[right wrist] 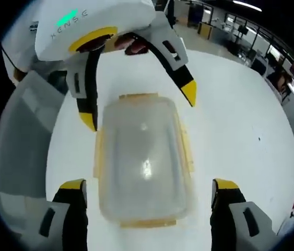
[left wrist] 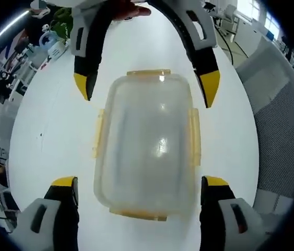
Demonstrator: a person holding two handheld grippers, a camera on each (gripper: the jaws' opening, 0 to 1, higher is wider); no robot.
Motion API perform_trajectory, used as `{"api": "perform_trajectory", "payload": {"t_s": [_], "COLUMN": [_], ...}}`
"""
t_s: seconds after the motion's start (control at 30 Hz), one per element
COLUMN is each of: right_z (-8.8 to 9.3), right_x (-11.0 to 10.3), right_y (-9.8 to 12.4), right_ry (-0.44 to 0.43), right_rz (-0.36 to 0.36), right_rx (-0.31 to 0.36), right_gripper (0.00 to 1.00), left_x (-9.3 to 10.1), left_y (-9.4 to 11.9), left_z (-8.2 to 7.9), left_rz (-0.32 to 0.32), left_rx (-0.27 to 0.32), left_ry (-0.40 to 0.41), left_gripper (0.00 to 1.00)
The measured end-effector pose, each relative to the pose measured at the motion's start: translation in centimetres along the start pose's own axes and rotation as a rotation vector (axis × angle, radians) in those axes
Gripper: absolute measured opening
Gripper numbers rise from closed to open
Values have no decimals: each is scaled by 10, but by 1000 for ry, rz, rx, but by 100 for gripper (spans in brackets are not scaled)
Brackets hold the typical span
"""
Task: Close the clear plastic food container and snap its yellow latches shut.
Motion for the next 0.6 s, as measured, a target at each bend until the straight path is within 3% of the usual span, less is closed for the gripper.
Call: {"api": "perform_trajectory", "payload": {"t_s": [0.6], "right_z": [13], "right_x": [-6], "right_y": [21], "right_ry": [-118], "right_rz": [76], "right_rx": [74], "right_gripper": [100], "left_x": [-5], "left_y": [16], "left_z": [12], "left_rz": [-20], "left_rx": [48], "left_ry": [62], "left_gripper": [99]}}
Point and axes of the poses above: the point that each gripper's makers call its tool centre point, and the gripper's own axes: y roughly backward along the fingers, x roughly to its right, z roughly out of its underside, the point moved 6 cm from there along y, roughly backward along the fingers, and after that the axes turned 12 degrees about y, right-handed, at the moved point
